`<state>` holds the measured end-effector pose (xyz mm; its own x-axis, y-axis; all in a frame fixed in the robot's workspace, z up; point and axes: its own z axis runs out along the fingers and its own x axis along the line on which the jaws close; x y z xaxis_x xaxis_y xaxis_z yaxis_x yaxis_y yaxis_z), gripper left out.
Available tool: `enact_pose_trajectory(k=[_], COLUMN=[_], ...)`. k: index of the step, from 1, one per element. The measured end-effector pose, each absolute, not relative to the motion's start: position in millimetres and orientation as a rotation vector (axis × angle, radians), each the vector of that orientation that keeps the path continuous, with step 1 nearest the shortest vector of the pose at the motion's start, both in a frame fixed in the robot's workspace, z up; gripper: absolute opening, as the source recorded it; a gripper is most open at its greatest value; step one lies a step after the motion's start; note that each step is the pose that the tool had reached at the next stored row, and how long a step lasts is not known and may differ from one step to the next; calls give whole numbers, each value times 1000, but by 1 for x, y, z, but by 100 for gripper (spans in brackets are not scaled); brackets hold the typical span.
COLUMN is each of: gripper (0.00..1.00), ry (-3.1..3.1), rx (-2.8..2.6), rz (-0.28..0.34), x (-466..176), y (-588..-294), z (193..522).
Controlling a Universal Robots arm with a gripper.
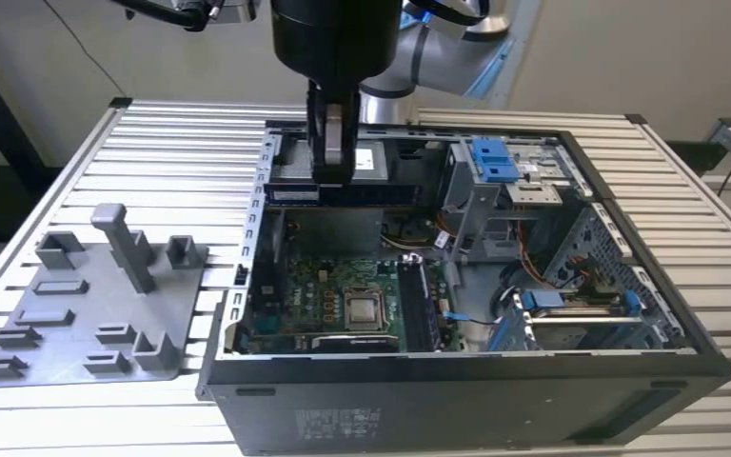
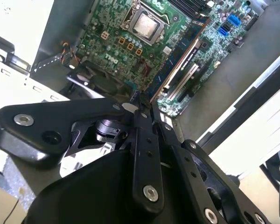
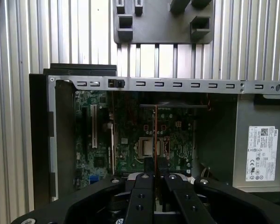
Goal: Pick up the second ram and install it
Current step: 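Pick up the second ram and move it above second insertion slot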
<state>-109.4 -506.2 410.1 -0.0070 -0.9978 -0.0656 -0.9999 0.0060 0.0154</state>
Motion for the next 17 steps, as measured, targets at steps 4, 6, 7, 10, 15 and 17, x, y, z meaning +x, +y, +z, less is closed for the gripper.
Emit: enact_pose_trajectory(k=[4, 6, 7, 10, 15, 17], gripper=[14, 14, 14, 14, 14, 14], ry=[2202, 2202, 2202, 2202, 2202, 2202], rx=[-2188, -2188, -2188, -2188, -2188, -2188], rz=[89, 89, 89, 89, 89, 89], x=[-107, -106, -106, -104, -101, -100], y=[-506, -506, -506, -506, -506, -506], z=[410, 410, 410, 410, 410, 410])
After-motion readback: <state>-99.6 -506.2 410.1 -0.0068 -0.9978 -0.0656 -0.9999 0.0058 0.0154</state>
